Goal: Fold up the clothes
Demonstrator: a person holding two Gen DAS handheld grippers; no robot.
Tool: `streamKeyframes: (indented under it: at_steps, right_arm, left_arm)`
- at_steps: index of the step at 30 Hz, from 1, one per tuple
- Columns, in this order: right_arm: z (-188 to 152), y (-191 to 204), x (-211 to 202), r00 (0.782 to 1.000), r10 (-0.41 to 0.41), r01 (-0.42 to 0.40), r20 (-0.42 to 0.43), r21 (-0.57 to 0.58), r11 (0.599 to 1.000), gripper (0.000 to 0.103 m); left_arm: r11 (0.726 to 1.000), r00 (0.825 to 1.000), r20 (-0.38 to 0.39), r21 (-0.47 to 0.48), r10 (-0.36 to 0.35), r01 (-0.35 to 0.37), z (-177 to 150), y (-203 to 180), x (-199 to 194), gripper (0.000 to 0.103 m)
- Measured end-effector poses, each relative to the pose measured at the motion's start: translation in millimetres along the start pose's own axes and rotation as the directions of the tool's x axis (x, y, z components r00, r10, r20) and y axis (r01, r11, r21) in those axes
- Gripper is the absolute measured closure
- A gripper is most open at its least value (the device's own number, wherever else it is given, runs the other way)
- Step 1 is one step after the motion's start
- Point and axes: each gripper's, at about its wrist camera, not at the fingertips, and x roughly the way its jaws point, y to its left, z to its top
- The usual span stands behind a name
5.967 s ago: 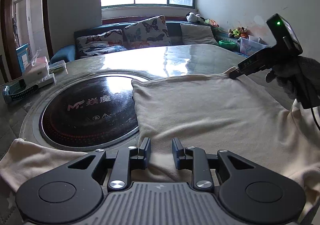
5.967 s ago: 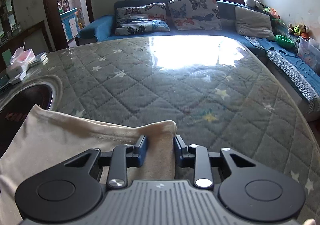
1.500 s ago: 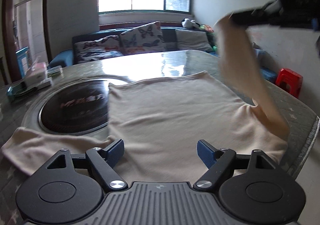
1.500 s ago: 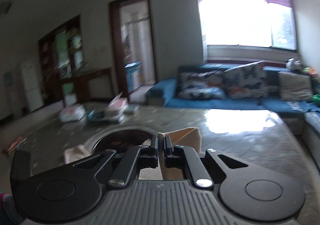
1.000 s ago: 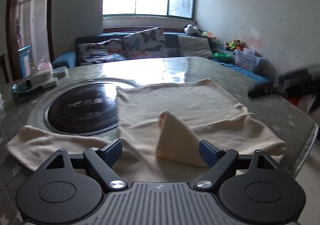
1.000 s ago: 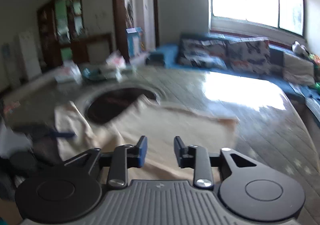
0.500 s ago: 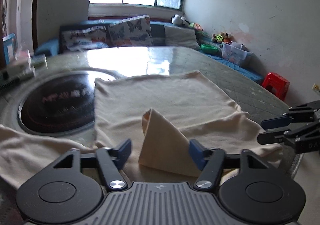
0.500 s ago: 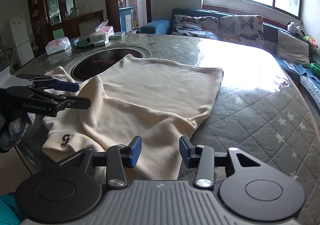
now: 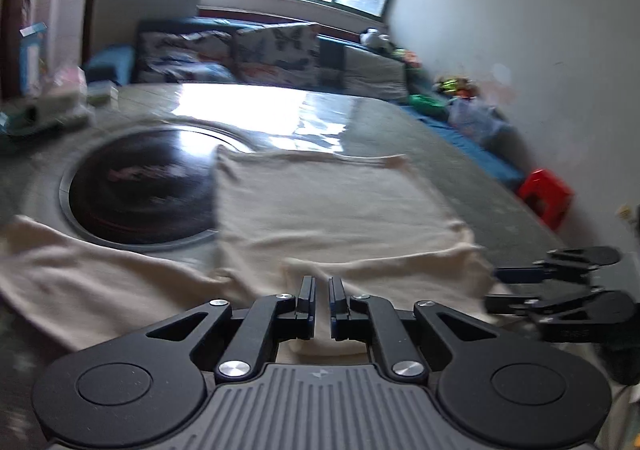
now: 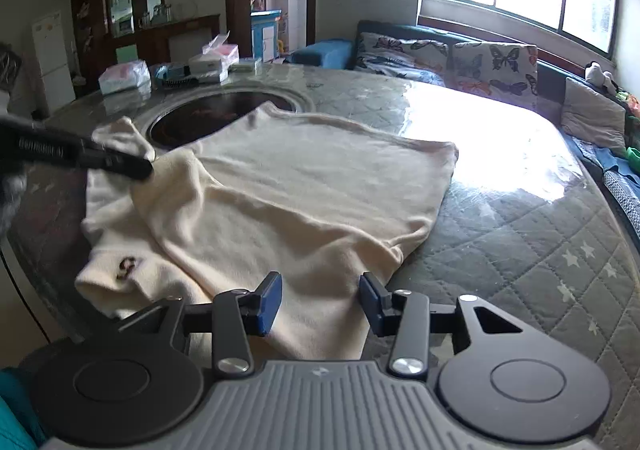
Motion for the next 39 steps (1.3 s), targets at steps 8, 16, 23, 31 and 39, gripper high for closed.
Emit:
streamKeyframes:
  at_steps: [8,16,23,31,39]
  right_arm:
    - [-5,-1,-9,1.000,-0.023,0.023,-0.014,-0.028,0.999,0.061]
    - [-8,6,-3,1.000,0.023,-0.023,-0.012,-0.021,0.999,0.068]
    - [9,-2,-6,0.999,0.009,-0.008,0.054,-0.011,1.000,0.068]
    - [14,-11,32,0.999,0.001,-0.001,0.044,0.004,1.000,0.081]
    - [17,-5,35,0.999,-0.030,0.031,0.034,-0.037,0.999,0.083]
  left_arm:
    - [0.999,1.000,0.016,0.032,0.017,-0.017,-4,-1,-9,0.089]
    - [0.990,0.995,0.029,0.112,-0.092,0.088,-6,-37,10,0.088]
    - [0.990,0.996,0.016,0.110,-0.093,0.090,-5,-38,37,0.073]
    - [0.995,1.000,-0.013,0.100,-0.011,0.013,-16,-22,40,0.074]
    - [0.994,0.998,0.003,0.094,0.063,-0.063,-25,-9,19,0.074]
